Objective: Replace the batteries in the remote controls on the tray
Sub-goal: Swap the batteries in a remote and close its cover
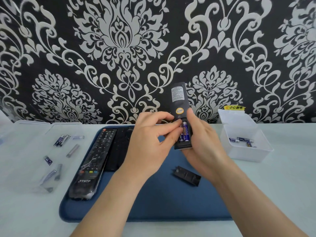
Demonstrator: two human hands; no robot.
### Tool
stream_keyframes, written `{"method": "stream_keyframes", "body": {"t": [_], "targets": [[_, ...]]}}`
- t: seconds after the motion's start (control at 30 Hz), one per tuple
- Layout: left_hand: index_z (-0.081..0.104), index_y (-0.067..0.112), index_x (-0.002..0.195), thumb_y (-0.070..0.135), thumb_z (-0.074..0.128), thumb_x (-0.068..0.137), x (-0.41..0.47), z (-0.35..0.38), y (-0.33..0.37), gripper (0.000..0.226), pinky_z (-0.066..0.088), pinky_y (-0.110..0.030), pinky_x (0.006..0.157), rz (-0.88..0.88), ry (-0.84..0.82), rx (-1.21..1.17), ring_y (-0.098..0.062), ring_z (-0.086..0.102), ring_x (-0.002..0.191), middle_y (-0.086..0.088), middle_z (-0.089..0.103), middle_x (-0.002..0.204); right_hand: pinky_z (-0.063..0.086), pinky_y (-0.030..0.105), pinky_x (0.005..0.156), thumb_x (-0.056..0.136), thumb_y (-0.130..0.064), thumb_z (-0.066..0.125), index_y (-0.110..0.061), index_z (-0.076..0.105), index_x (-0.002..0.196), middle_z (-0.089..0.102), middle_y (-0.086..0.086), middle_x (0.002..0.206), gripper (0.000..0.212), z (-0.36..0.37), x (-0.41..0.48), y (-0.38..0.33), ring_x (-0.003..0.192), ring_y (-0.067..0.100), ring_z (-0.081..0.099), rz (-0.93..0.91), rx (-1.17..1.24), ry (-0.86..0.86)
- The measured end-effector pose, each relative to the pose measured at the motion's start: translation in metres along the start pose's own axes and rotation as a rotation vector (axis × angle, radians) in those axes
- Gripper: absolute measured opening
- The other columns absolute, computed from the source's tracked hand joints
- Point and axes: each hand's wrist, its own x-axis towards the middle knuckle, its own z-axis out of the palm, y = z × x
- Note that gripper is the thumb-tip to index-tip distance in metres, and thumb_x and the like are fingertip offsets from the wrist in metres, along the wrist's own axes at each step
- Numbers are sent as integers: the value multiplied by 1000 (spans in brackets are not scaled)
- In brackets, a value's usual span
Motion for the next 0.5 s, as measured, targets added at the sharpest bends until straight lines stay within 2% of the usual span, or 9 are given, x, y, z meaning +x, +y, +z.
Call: {"method": "stream_keyframes", "body": {"t": [0.1, 0.17, 0.23, 0.3, 0.37, 0.4, 0.43, 0.5], "targets": [[68, 33, 114, 37, 53, 91, -2, 0, 0, 28, 24, -5, 96, -13, -108, 13, -6, 40, 109, 17, 59, 116, 57, 30, 78, 102, -15, 45, 4, 61, 110, 72, 14, 97, 25, -5, 3, -3, 91, 21, 72, 38, 39, -22], [63, 44, 112, 36, 52, 90, -1, -4, -1, 27, 23, -4, 97, -101, -192, -83, -3, 39, 113, 25, 55, 122, 57, 32, 84, 98, -2, 46, 8, 58, 114, 70, 19, 103, 22, -9, 5, -6, 98, 25, 69, 56, 45, -121], [65, 46, 108, 34, 54, 88, 1, -9, -3, 26, 30, -10, 99, -245, -283, -313, 4, 41, 118, 27, 54, 125, 54, 41, 96, 90, 7, 49, 13, 54, 118, 64, 28, 115, 29, -13, 5, -7, 109, 32, 64, 71, 8, -219], [72, 36, 105, 24, 61, 87, 3, -13, -5, 24, 38, -23, 102, -406, -286, -585, 2, 50, 119, 18, 60, 124, 52, 43, 98, 83, 11, 49, 15, 53, 118, 62, 30, 115, 35, -14, 5, -9, 111, 35, 62, 77, -34, -250], [75, 33, 96, 20, 66, 80, 3, -13, -5, 23, 46, -37, 98, -458, -180, -653, -10, 61, 103, 4, 70, 108, 53, 43, 97, 84, 16, 48, 17, 51, 116, 63, 26, 107, 32, -16, 6, -12, 108, 37, 64, 63, -70, -216], [73, 31, 90, 18, 67, 76, 2, -12, -5, 20, 49, -39, 92, -445, -144, -614, -12, 62, 91, 1, 71, 99, 54, 44, 95, 86, 19, 46, 16, 52, 113, 65, 23, 100, 28, -17, 5, -14, 103, 36, 66, 53, -80, -183], [70, 29, 83, 17, 68, 73, 1, -12, -4, 17, 51, -37, 84, -414, -150, -546, -11, 61, 81, 5, 70, 93, 55, 43, 92, 88, 21, 44, 12, 53, 111, 65, 20, 95, 26, -19, 5, -17, 97, 34, 67, 48, -85, -139], [67, 26, 71, 12, 74, 69, -2, -10, -6, 16, 50, -28, 70, -319, -267, -372, -8, 59, 72, 13, 65, 90, 57, 43, 89, 89, 22, 41, 6, 53, 111, 62, 19, 94, 29, -21, 5, -20, 90, 30, 68, 43, -87, -67]]}}
